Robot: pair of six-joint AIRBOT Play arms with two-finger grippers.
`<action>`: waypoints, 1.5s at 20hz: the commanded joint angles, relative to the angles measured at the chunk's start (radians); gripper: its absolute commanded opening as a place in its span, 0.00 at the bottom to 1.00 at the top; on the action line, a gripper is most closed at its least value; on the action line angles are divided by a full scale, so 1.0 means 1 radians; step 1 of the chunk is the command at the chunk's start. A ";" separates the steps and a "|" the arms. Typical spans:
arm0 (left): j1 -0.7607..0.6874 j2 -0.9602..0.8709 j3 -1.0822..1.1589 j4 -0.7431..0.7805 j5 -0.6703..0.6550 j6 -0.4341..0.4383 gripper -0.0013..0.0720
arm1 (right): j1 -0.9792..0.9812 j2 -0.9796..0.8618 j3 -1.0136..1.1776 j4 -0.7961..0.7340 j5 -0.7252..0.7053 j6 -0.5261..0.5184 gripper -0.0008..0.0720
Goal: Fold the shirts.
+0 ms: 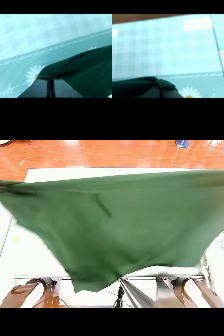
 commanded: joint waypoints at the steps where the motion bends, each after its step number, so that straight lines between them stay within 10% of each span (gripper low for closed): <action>1: -0.080 -0.182 -0.079 -0.032 0.125 0.014 0.06 | 0.070 -0.226 0.001 -0.054 0.065 -0.013 0.04; 6: -0.121 -0.425 -0.079 0.023 0.302 0.045 0.06 | 0.322 -0.497 0.001 -0.278 -0.147 -0.029 0.05; 17: -0.173 -0.672 -0.079 0.057 0.766 0.035 0.06 | 0.414 -0.796 0.001 -0.225 -0.696 0.056 0.05; 23: -0.175 -0.765 -0.079 0.058 0.686 0.025 0.06 | 0.414 -0.866 0.001 -0.206 -0.688 0.049 0.05; 30: -0.133 -0.772 -0.038 0.084 0.242 -0.045 0.06 | 0.370 -0.818 0.001 -0.220 -0.306 0.046 0.05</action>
